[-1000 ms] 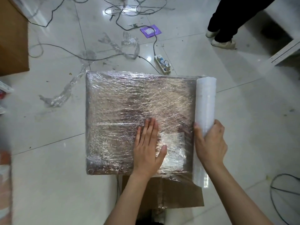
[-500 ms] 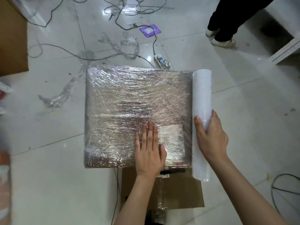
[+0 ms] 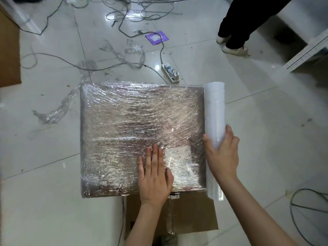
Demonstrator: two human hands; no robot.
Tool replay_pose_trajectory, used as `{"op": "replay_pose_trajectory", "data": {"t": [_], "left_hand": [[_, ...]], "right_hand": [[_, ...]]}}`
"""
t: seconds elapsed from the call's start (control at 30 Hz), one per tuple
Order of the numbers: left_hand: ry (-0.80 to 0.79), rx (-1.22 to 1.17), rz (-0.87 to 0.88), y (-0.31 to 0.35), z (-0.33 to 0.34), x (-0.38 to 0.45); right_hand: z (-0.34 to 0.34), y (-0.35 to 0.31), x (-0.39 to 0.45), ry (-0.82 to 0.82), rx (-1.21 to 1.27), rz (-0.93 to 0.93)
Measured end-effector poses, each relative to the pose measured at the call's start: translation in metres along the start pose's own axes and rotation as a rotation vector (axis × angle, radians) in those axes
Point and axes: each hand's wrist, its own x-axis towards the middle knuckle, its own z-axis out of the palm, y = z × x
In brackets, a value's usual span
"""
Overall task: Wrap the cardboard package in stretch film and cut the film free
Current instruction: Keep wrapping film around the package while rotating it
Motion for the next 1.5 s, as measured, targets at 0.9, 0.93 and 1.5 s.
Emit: {"op": "replay_pose_trajectory", "data": {"t": [0.9,0.93,1.5], "left_hand": [[-0.028,-0.021,-0.016,0.004,-0.002,-0.011],[-0.030,-0.035,-0.016,0.003,-0.004,-0.010],[-0.094,0.027,0.287,0.060,0.011,0.015]], "right_hand": [[-0.014,0.039,-0.005,0.084,0.209,0.022],[-0.013,0.037,-0.003,0.083,0.205,0.028],[-0.014,0.036,0.007,0.003,0.229,0.177]]}}
